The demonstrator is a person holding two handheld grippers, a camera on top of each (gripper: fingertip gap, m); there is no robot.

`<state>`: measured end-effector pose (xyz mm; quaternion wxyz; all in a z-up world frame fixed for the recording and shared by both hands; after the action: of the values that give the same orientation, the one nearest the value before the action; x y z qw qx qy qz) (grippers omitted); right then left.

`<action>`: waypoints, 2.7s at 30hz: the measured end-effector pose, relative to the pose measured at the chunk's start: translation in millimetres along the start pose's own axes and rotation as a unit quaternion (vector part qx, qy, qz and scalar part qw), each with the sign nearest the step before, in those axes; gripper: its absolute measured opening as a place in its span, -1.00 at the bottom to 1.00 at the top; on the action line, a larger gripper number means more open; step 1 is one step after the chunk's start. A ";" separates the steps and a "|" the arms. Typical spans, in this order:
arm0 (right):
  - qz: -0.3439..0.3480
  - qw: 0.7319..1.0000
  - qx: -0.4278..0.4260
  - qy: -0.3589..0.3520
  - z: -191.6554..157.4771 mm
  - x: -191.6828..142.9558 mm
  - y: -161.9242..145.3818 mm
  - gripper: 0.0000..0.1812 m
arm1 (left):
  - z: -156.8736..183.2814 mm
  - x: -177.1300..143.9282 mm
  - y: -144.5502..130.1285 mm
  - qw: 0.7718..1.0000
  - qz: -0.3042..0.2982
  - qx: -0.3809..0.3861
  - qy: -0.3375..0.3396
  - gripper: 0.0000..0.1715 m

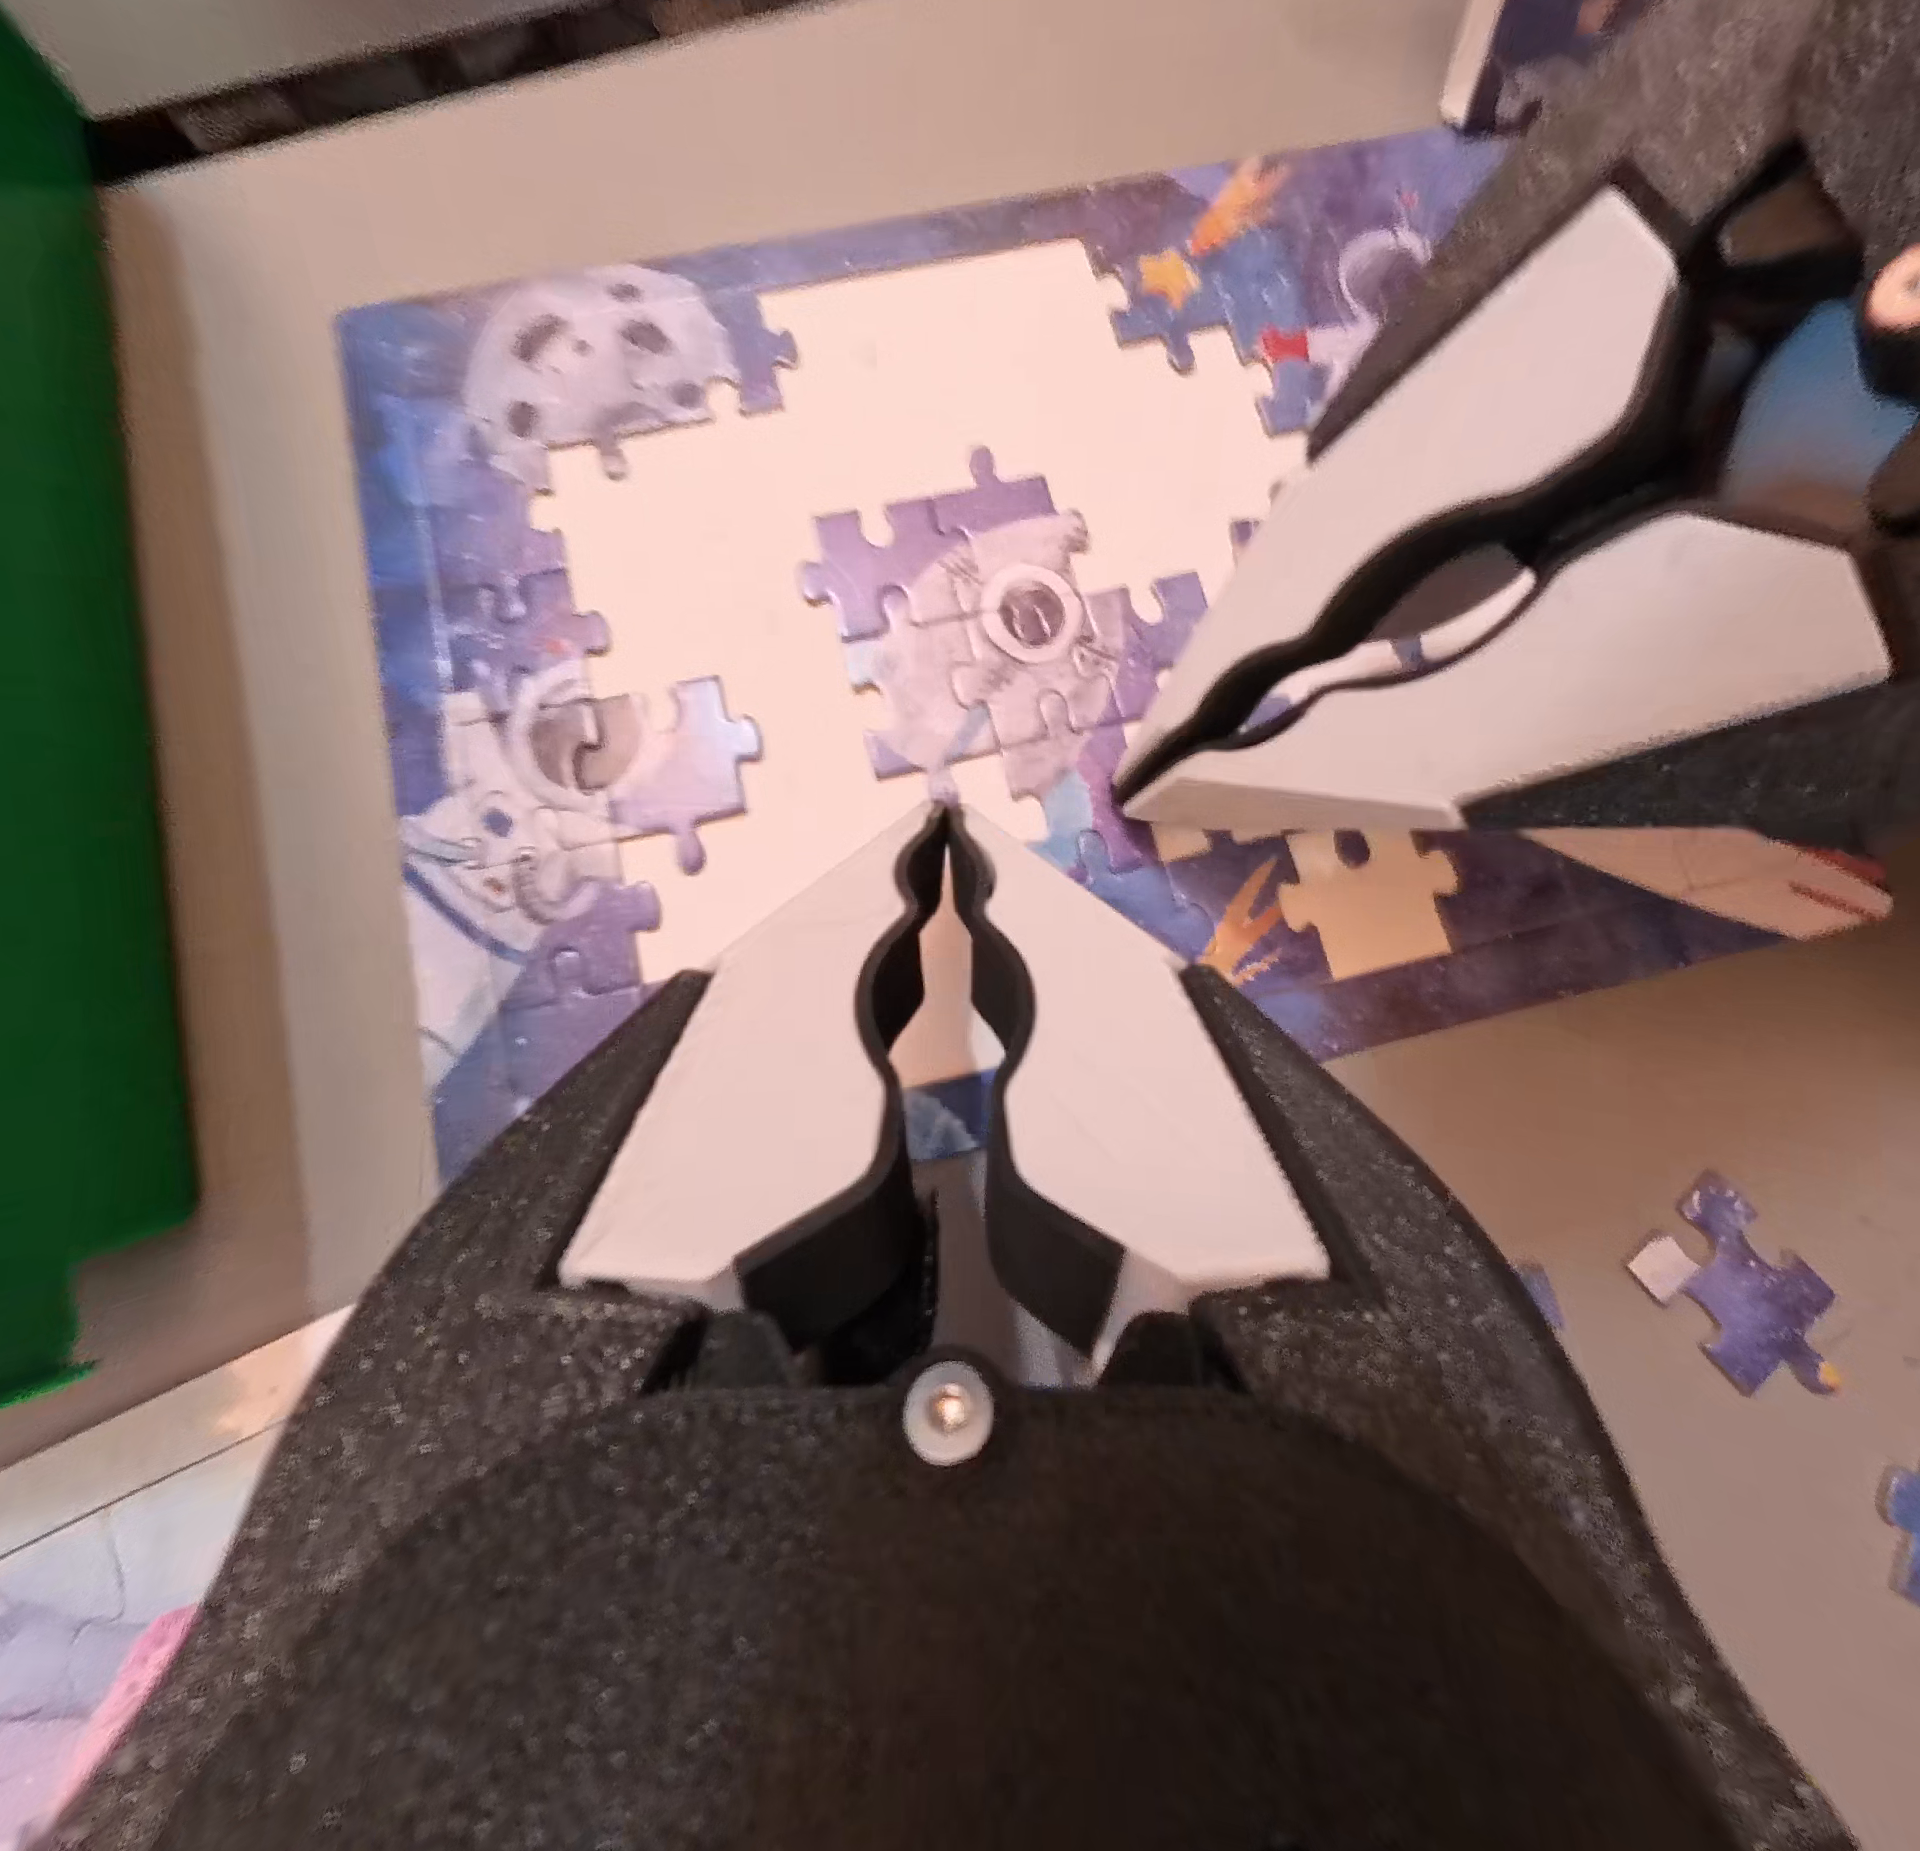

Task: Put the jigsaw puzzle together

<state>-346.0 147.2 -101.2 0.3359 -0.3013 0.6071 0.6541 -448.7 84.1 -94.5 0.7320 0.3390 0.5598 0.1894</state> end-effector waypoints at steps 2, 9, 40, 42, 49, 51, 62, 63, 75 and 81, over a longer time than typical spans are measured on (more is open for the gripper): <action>0.011 1.000 0.006 -0.004 2.9 -3.4 1.6 -1.00 | -4.3 -6.1 2.5 0.999 0.019 -0.020 -0.017 -1.00; 0.033 0.999 0.030 -0.002 9.2 -25.8 8.5 -1.00 | 7.4 6.5 -6.6 0.998 -0.033 0.007 -0.053 -1.00; 0.163 0.930 0.329 0.005 -39.3 -97.1 -119.4 -1.00 | -6.3 -13.7 2.0 1.000 0.018 0.002 0.016 -1.00; 0.171 0.925 0.340 0.002 -35.6 -99.4 -122.0 -1.00 | 0.5 -11.9 3.0 0.999 0.025 -0.008 -0.026 -1.00; 0.173 0.923 0.343 -0.004 -32.1 -99.0 -126.2 -1.00 | 15.8 3.6 -5.6 0.998 -0.036 0.051 -0.030 -1.00; 0.167 0.926 0.338 -0.003 -33.5 -96.4 -125.4 -1.00 | 18.2 7.7 -9.2 0.996 -0.050 0.055 -0.039 -1.00; 0.154 0.932 0.329 -0.005 -34.3 -92.6 -126.7 -1.00 | 15.9 7.8 -9.7 0.997 -0.044 0.041 -0.052 -1.00; 0.154 0.932 0.329 -0.005 -34.3 -92.5 -126.9 -1.00 | 15.8 7.7 -9.8 0.997 -0.043 0.040 -0.053 -1.00; 0.148 0.932 0.330 -0.001 -34.8 -90.1 -128.2 -0.99 | 16.3 7.6 -10.0 0.997 -0.045 0.049 -0.050 -1.00; 0.146 0.932 0.332 0.000 -34.7 -89.2 -128.3 -0.99 | 16.0 8.0 -10.3 0.997 -0.044 0.047 -0.051 -1.00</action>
<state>-190.3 110.8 -108.4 0.3170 -0.0805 0.8269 0.4574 -432.1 77.6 -105.1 0.7503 0.3576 0.5444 0.1129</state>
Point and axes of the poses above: each gripper's, where its closed fingertips meet, x out along the fingers, y out of its top, z = x × y across the jaws, the point moved 9 cm from there along -x, back along the fingers, and after that the axes turned 8 degrees about -y, right-handed, at the moved point
